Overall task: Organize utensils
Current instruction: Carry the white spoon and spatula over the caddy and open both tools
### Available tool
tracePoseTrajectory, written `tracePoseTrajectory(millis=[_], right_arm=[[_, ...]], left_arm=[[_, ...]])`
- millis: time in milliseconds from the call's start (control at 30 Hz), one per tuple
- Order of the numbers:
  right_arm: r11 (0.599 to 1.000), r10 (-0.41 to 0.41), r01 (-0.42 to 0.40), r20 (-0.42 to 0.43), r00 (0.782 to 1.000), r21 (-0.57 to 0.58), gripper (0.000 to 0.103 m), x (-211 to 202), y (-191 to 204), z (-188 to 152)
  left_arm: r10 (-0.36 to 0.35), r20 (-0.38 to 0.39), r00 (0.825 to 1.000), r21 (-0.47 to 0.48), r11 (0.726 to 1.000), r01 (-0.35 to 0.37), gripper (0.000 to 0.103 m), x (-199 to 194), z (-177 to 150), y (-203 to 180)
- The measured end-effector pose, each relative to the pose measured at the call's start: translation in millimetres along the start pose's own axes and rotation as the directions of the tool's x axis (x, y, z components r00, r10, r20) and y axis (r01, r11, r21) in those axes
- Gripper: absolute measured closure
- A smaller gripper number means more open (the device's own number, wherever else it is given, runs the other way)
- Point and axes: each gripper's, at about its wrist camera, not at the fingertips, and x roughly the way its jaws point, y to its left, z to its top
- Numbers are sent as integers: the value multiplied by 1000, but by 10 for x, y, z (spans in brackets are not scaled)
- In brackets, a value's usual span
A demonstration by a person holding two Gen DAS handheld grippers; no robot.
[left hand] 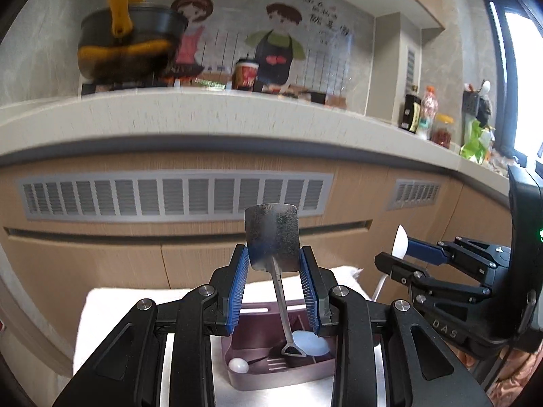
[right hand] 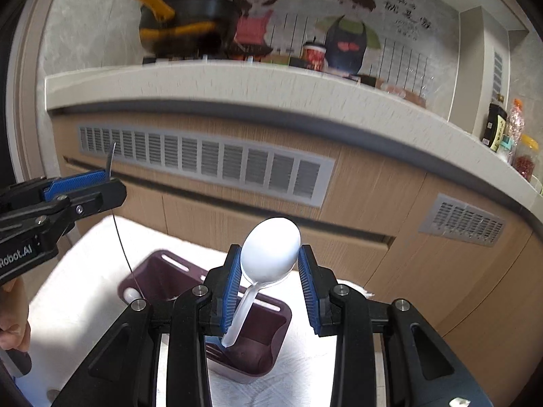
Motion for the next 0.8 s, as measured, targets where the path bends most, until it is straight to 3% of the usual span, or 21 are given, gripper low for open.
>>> tracePoseTrajectory(millis=[133, 200, 267, 333, 467, 533, 633, 800], right_arm=[[1000, 31, -31, -59, 998, 3, 68, 196, 12, -109], [997, 75, -73, -86, 993, 20, 51, 282, 1, -157], [995, 90, -87, -84, 992, 43, 40, 296, -27, -224], [996, 73, -69, -73, 995, 48, 39, 274, -37, -276], [993, 83, -80, -43, 996, 85, 39, 94, -108, -414], [992, 84, -81, -27, 996, 96, 36, -13, -135, -480], [995, 54, -53, -7, 999, 82, 27, -189, -114, -616], [999, 50, -50, -14, 999, 19, 16, -467, 14, -912]], left_arm=[[-10, -56, 998, -27, 1000, 8, 68, 231, -122, 69], [-7, -90, 996, -31, 1000, 5, 66, 334, -187, 82], [-2, -109, 994, -30, 1000, -2, 66, 373, -254, 93], [-6, -125, 992, -37, 999, 2, 66, 372, -306, 110], [-8, -146, 989, -39, 999, 2, 65, 244, -425, 121], [-7, -156, 988, -37, 999, 1, 59, 144, -503, 116], [9, -179, 984, -30, 999, -14, 53, -49, -695, 127], [39, -252, 967, -31, 998, -49, 51, -356, -1096, 205]])
